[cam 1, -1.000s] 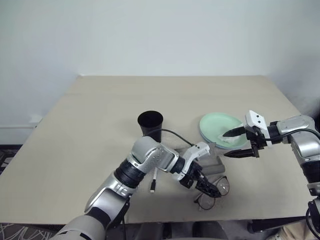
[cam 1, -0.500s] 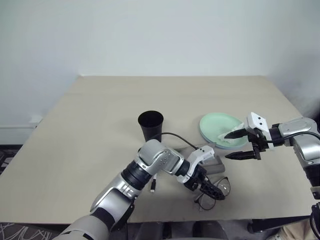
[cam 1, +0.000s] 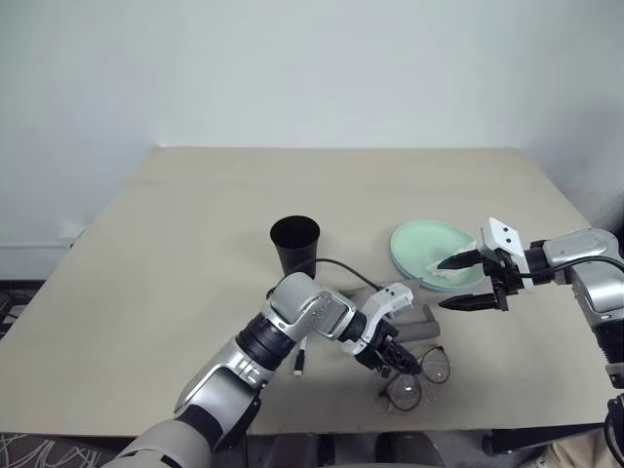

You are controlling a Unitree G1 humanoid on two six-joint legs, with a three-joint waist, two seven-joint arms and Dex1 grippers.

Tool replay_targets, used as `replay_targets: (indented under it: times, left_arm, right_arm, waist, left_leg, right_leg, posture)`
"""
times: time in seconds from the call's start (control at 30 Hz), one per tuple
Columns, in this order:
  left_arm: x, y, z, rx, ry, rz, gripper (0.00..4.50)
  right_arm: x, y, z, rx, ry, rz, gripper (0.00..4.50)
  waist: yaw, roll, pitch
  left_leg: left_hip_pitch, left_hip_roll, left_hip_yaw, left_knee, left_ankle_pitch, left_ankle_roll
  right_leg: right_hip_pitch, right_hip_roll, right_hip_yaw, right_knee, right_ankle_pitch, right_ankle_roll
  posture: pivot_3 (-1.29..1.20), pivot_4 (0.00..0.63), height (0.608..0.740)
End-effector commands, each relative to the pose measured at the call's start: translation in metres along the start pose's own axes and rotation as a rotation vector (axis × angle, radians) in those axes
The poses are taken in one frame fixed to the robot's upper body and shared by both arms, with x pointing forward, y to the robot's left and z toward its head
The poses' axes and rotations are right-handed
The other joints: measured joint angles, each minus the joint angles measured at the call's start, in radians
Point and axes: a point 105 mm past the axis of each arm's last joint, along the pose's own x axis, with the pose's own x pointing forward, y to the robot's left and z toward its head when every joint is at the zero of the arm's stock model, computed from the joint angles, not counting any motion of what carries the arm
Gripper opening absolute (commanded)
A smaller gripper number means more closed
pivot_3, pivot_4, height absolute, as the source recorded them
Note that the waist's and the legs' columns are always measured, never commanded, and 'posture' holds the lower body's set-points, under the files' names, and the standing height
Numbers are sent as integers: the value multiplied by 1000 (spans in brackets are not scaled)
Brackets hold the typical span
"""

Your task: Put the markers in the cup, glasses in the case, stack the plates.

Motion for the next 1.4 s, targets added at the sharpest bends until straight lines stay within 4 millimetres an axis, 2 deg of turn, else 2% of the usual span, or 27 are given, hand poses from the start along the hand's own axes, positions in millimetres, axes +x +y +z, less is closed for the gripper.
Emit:
replay_targets:
  times: [0.03,0.23,0.4,0.5,0.87,0.97,1.17,1.4]
  left_arm:
    - [-3,-3,9,53,-9,7,497]
    - [-8,-4,14,65,-20,2,497]
    - [-5,-3,9,60,-2,3,497]
    - [-2,-3,7,58,5,3,21]
    - [-4,-4,11,71,1,2,21]
    - [-15,-12,28,104,-49,-17,21]
    - [-36,-28,45,179,-93,-43,21]
    - [-47,-38,39,264,-56,-29,21]
  right_arm:
    - [-9,-7,15,-55,-25,-33,4354]
    - [-9,-9,16,-61,-24,-37,4354]
    - [-10,-9,17,-63,-26,-40,4354]
    - [-10,-10,17,-63,-27,-41,4354]
    - [-9,-12,19,-66,-28,-49,4354]
    - [-9,-12,20,-67,-28,-49,4354]
    - [-11,-15,21,-69,-26,-49,4354]
    - [-24,-26,19,-68,-2,-75,4354]
  waist:
    - [0,0,0]
    - [0,0,0]
    - [0,0,0]
    - [0,0,0]
    - [0,0,0]
    - [0,0,0]
    - [0,0,0]
    - [-1,0,0]
  left_leg:
    - [0,0,0,0,0,0]
    - [0,0,0,0,0,0]
    - [0,0,-1,0,0,0]
    - [0,0,-1,0,0,0]
    - [0,0,-1,0,0,0]
    - [-1,0,-1,0,0,0]
    - [-1,0,-1,0,0,0]
    - [-1,0,-1,0,2,-3]
  right_leg:
    - [0,0,0,0,0,0]
    - [0,0,-1,0,0,0]
    - [0,0,-1,-1,0,0]
    - [0,0,-1,-1,0,0]
    - [1,0,-2,-2,0,1]
    - [1,0,-2,-2,0,1]
    - [0,0,-2,-2,0,1]
    - [0,0,-2,-3,1,0]
  posture:
    - [0,0,700]
    - [0,0,700]
    - [0,0,700]
    - [0,0,700]
    - [0,0,700]
    - [0,0,700]
    - [0,0,700]
    - [0,0,700]
